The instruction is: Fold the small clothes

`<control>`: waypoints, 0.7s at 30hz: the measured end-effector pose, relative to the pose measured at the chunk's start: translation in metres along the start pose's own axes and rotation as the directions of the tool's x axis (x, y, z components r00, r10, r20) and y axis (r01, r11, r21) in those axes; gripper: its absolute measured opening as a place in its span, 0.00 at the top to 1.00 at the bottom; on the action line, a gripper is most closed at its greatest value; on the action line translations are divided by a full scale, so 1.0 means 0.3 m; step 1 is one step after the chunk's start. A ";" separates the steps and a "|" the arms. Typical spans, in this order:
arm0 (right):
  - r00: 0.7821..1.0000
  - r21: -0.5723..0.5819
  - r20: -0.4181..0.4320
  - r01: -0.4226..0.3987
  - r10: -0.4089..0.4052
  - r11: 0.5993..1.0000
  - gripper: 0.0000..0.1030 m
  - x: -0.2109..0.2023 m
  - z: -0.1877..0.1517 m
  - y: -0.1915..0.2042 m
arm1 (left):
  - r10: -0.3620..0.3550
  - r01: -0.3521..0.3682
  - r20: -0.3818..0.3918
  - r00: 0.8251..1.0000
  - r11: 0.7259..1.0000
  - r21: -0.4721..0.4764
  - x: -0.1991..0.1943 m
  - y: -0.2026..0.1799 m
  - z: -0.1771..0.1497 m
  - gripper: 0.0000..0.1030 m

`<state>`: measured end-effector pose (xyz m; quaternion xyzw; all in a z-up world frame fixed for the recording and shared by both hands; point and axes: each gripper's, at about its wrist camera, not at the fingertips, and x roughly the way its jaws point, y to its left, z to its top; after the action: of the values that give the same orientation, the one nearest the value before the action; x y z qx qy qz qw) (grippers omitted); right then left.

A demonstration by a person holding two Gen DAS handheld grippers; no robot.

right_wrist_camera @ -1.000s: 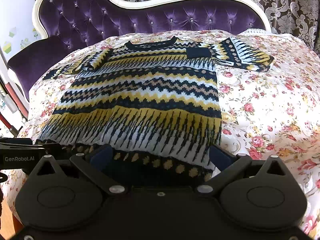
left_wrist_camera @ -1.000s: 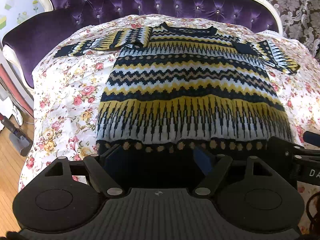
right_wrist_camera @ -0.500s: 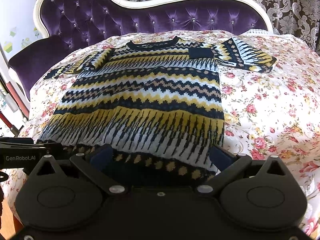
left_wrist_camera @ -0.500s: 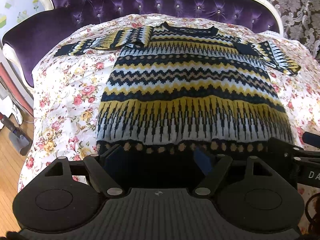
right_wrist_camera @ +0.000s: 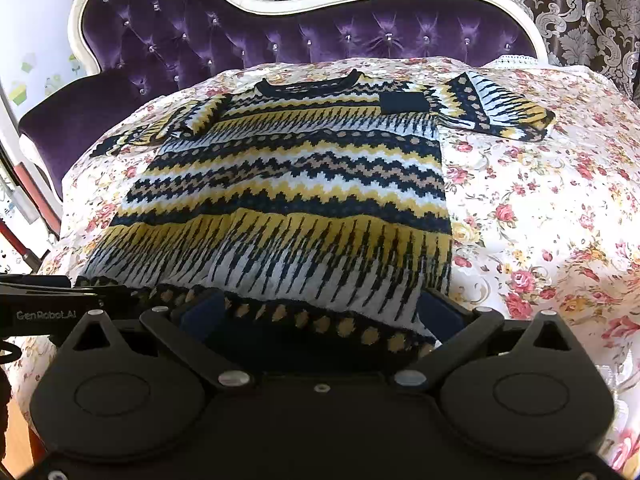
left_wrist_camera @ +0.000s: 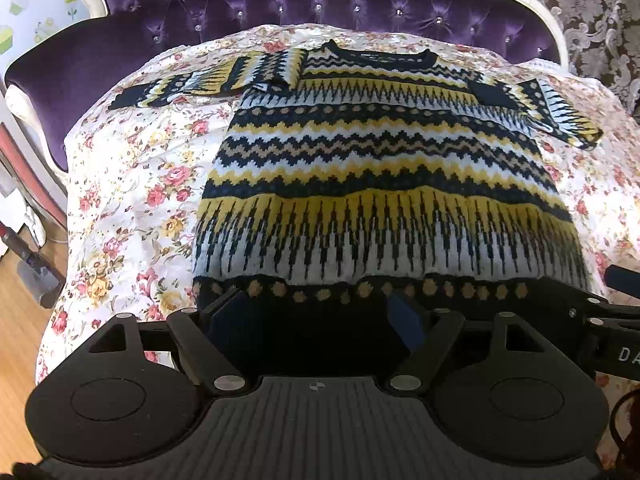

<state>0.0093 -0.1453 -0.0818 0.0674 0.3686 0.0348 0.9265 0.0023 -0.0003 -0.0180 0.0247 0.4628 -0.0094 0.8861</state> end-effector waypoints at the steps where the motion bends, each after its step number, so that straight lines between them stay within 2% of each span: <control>1: 1.000 -0.001 0.000 -0.001 0.001 1.000 0.00 -0.001 -0.001 0.002 | 0.000 0.000 0.000 1.000 1.000 0.000 0.000 0.001 0.000 0.25; 8: 1.000 -0.009 0.005 -0.018 0.019 1.000 0.00 -0.008 0.018 0.002 | 0.001 -0.001 0.012 1.000 1.000 0.013 -0.008 0.002 0.015 0.25; 13: 0.998 0.013 0.014 -0.063 0.063 0.998 0.00 -0.007 0.080 -0.009 | -0.004 0.003 0.040 0.999 1.000 0.026 -0.016 0.012 0.067 0.25; 18: 0.990 0.052 0.036 -0.137 0.136 0.989 0.00 -0.016 0.178 -0.028 | -0.034 0.032 0.096 0.995 0.999 0.016 -0.044 0.045 0.154 0.25; 21: 0.979 0.055 0.072 -0.193 0.189 0.980 0.00 -0.029 0.244 -0.037 | -0.054 0.055 0.155 0.986 0.998 -0.006 -0.064 0.090 0.226 0.25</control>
<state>0.0535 -0.1645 -0.0251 0.1321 0.3303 0.1101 0.9281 0.0480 0.0229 0.0373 0.0066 0.3933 -0.0330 0.9188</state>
